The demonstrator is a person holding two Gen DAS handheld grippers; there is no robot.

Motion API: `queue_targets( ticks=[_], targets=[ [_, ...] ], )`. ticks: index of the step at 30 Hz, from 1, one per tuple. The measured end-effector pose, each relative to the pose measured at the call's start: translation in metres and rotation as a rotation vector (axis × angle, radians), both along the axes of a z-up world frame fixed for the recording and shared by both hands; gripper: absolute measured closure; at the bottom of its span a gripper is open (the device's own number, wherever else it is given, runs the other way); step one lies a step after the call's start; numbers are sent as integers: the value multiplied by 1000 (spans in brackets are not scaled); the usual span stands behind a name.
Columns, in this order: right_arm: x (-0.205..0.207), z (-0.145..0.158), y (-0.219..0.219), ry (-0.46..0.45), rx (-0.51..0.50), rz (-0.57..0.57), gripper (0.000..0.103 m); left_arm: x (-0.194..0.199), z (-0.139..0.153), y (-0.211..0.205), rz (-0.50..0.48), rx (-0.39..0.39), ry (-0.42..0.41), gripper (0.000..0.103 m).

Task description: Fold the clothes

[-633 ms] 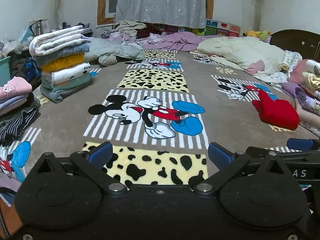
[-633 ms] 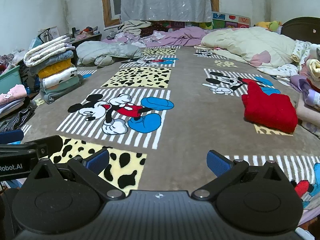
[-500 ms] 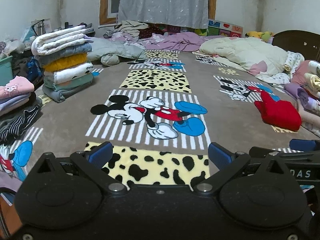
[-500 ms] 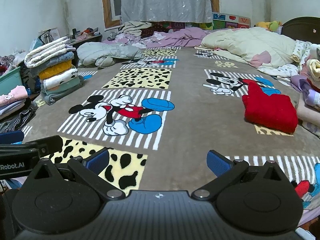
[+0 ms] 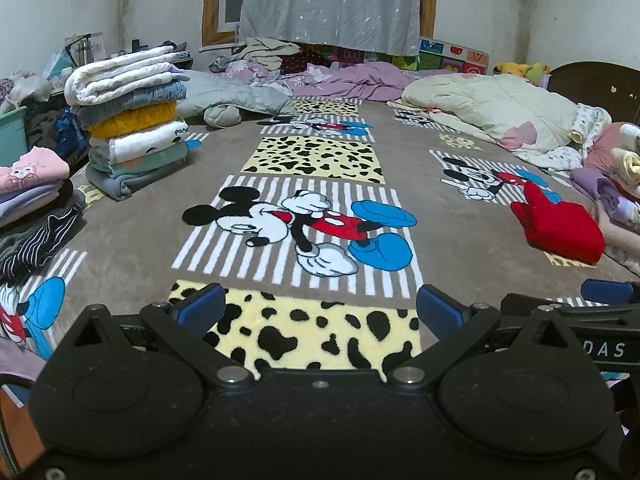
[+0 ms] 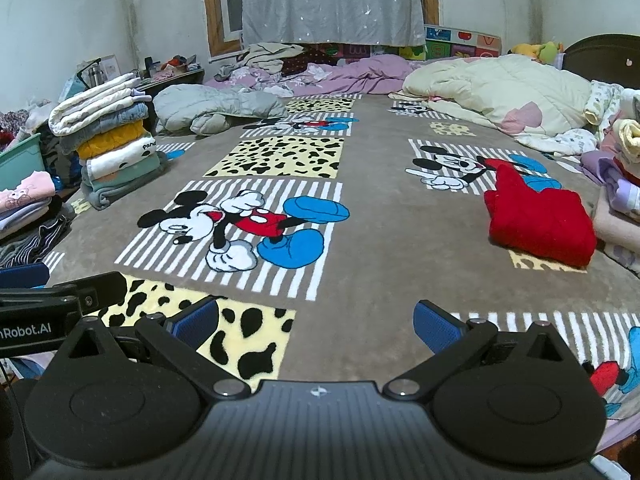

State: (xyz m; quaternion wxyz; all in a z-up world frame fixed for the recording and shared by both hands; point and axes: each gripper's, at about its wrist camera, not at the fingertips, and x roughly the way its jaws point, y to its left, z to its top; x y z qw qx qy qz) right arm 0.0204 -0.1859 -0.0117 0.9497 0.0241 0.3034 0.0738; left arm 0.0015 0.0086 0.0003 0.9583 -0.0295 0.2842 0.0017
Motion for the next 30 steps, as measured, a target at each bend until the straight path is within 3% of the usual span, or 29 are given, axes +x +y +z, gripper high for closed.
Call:
queue_targets(
  ticks=[30],
  targets=[
    [3, 0, -3, 24, 13, -5, 0, 3, -5, -7, 2, 15, 9, 0]
  ],
)
